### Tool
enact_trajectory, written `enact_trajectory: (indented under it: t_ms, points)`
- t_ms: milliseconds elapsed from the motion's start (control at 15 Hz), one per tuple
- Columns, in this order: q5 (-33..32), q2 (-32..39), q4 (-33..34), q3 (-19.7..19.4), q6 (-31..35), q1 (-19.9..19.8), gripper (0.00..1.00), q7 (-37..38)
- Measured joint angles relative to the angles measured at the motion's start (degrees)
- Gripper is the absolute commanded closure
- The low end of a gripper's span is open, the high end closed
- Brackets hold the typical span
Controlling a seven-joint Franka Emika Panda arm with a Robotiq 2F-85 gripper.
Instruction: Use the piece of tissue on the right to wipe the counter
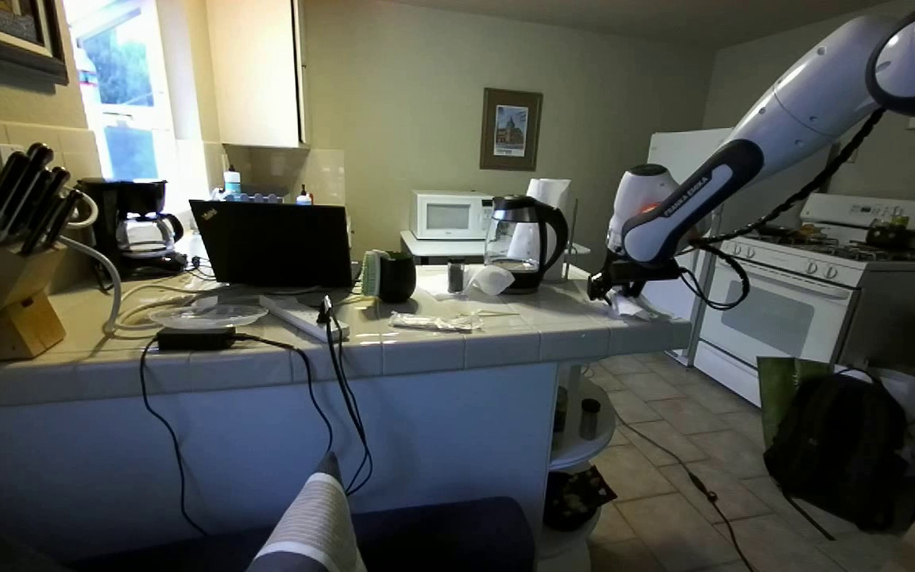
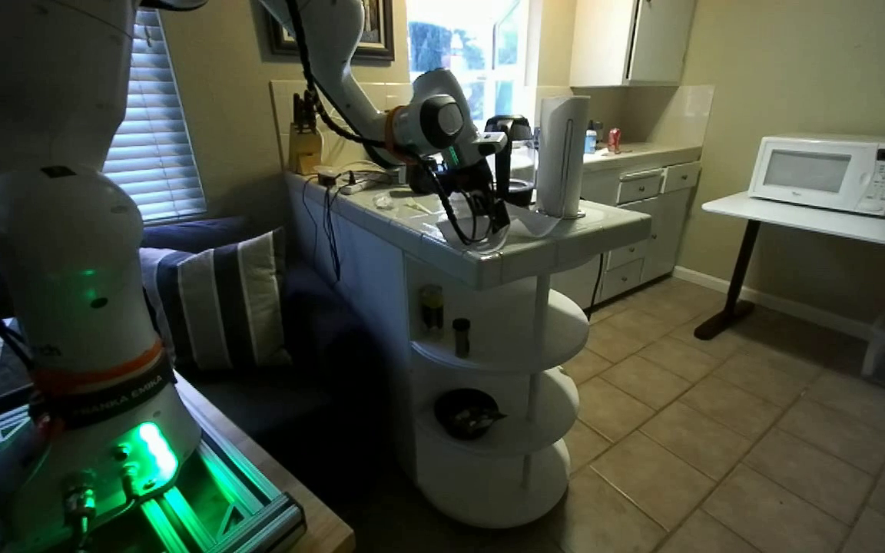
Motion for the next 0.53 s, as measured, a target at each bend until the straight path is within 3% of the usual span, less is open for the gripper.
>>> enact_trajectory:
  t_ms: [533]
  points:
    - [-1.5,-5.2,0.1,1.0,-4.9,3.1,1.00,2.9]
